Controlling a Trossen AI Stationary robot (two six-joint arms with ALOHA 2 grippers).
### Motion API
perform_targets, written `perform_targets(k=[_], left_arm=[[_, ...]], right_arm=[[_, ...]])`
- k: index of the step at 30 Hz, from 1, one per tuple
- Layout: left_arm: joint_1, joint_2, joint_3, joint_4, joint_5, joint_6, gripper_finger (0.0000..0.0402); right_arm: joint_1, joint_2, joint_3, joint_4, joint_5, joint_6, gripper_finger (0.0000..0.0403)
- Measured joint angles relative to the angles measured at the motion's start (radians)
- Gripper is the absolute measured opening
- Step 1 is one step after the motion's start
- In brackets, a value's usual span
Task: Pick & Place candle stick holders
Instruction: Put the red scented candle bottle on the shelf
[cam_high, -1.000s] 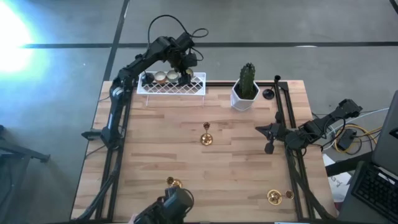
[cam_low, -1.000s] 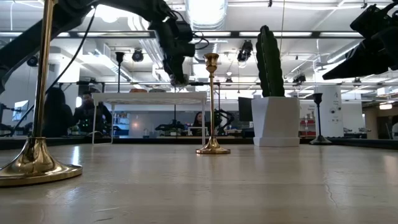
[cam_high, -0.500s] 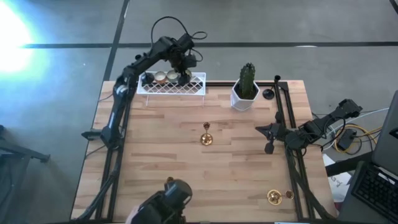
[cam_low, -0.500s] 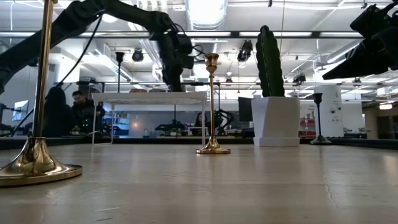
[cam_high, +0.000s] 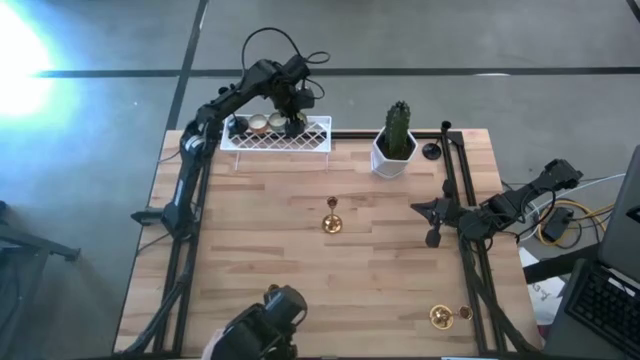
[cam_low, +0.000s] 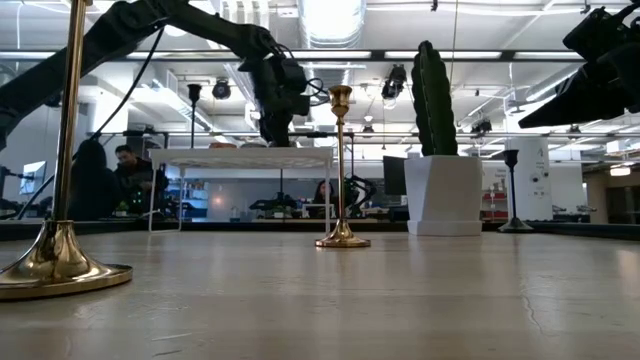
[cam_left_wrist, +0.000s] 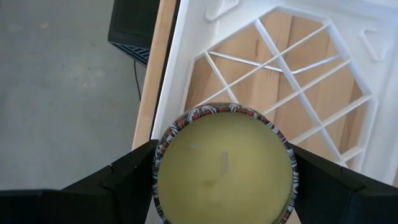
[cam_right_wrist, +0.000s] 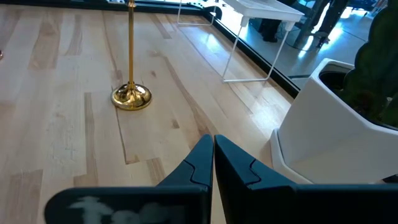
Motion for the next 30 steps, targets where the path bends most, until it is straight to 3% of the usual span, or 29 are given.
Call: perform_targets(k=[30], left_arm=[[-0.007,-0.001,-0.01,-0.005,-0.028,0.02,0.0301]], right_arm=[[0.0,0.0,0.0,0.0,0.0,0.0,0.0008]])
